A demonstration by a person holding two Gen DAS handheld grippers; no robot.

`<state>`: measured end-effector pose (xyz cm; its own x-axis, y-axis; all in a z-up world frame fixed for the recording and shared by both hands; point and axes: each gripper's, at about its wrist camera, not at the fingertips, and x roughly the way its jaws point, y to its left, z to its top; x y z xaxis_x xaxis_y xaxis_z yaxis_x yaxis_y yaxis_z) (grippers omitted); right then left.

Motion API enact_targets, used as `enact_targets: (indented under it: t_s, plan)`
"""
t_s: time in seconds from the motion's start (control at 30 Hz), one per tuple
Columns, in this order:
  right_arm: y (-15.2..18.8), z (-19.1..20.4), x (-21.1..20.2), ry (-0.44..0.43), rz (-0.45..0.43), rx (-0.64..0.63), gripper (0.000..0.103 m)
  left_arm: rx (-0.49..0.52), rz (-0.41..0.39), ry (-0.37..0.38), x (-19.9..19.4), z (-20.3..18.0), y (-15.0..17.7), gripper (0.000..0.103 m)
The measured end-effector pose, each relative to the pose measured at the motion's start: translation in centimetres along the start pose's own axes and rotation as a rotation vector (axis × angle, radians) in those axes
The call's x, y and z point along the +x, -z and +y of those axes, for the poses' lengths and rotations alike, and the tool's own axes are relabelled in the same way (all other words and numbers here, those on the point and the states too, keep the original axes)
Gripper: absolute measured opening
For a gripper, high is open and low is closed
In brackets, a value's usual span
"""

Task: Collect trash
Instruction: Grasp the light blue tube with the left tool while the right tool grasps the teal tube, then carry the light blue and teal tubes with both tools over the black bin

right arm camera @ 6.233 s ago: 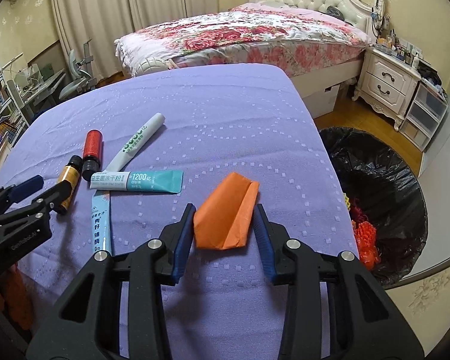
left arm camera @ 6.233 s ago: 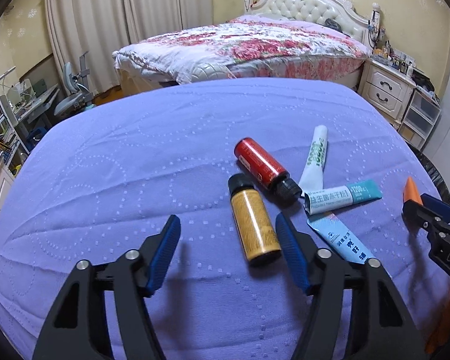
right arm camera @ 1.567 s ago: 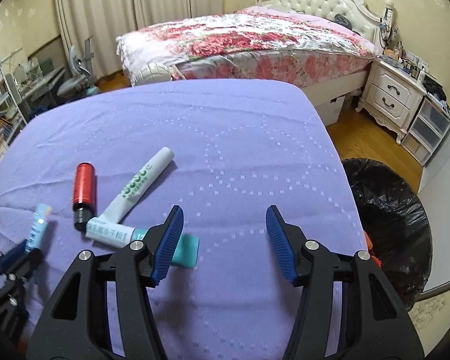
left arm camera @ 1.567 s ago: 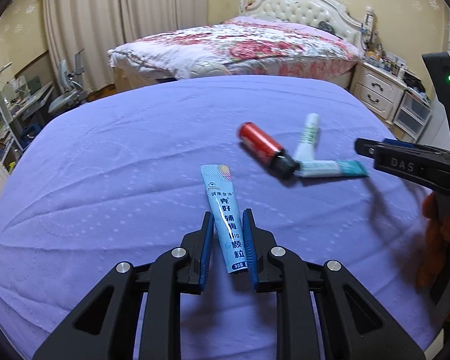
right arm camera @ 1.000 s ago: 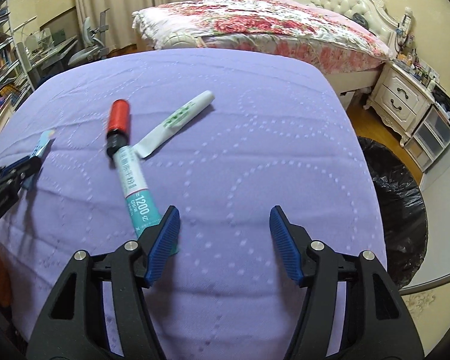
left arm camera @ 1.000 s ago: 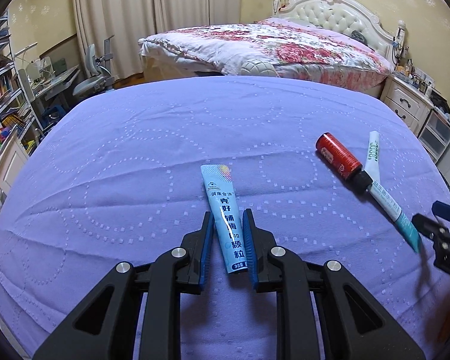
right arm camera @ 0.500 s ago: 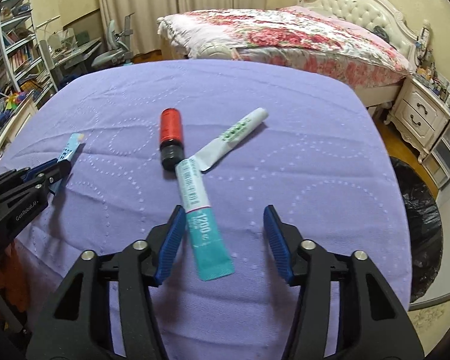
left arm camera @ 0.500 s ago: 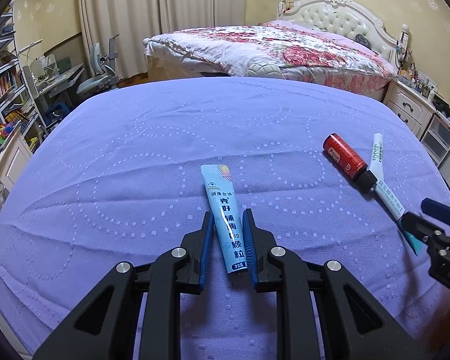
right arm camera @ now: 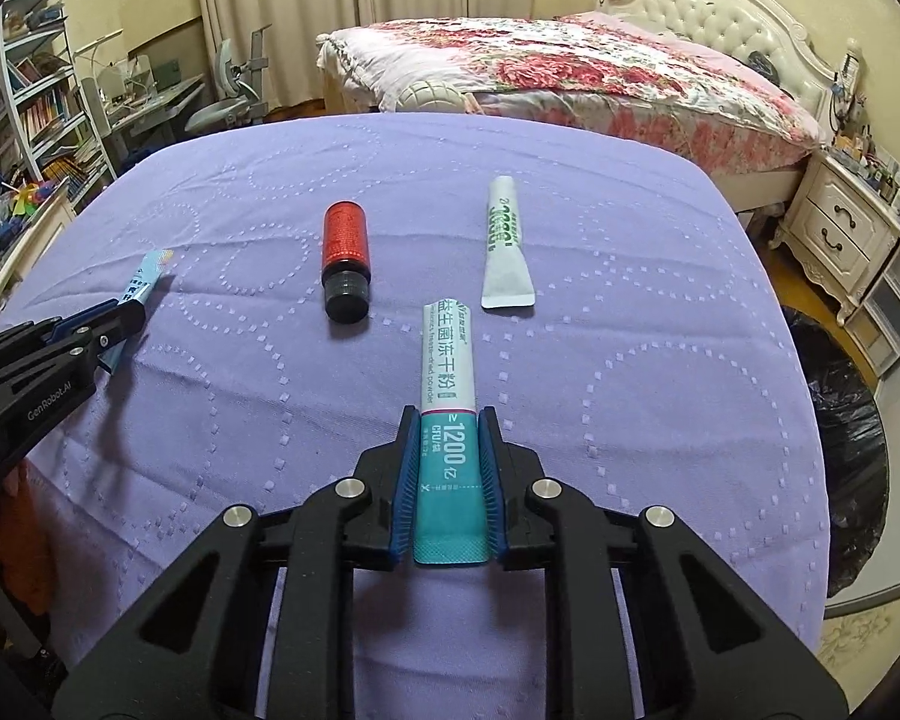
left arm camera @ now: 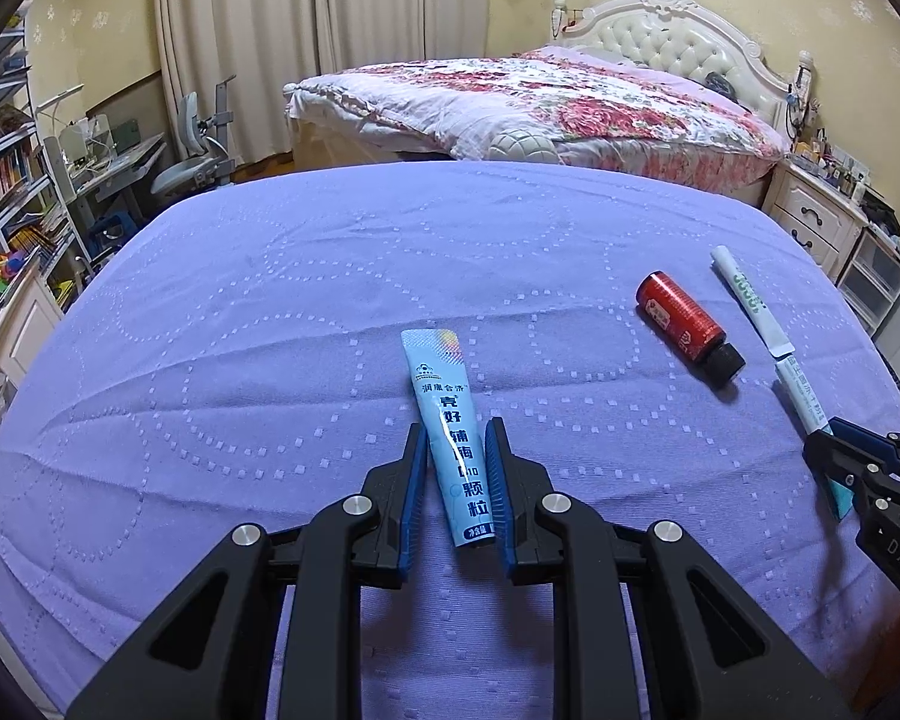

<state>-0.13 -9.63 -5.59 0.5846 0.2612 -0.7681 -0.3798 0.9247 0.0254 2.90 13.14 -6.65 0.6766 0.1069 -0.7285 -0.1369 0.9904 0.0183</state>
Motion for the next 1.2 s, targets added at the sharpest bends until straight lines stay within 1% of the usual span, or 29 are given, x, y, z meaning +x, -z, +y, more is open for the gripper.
enact_targets:
  t_s: [0.17, 0.43, 0.77, 1.2]
  plan:
    - [0.1, -1.1, -1.5, 0.007, -0.041, 0.034, 0.019, 0.006, -0.011, 0.025, -0.5, -0.9, 0.0, 0.021]
    - [-0.1, -4.2, -3.8, 0.052, -0.117, 0.102, 0.019, 0.056, -0.038, 0.083, -1.4, -4.4, -0.5, 0.021]
    - [0.4, -9.2, -6.0, 0.142, -0.185, 0.194, 0.019, 0.146, -0.092, 0.186, -2.6, -11.0, -2.0, 0.021]
    - [1.7, -17.1, -7.5, 0.286, -0.222, 0.307, 0.019, 0.262, -0.155, 0.304, -2.5, -20.1, -3.6, 0.021]
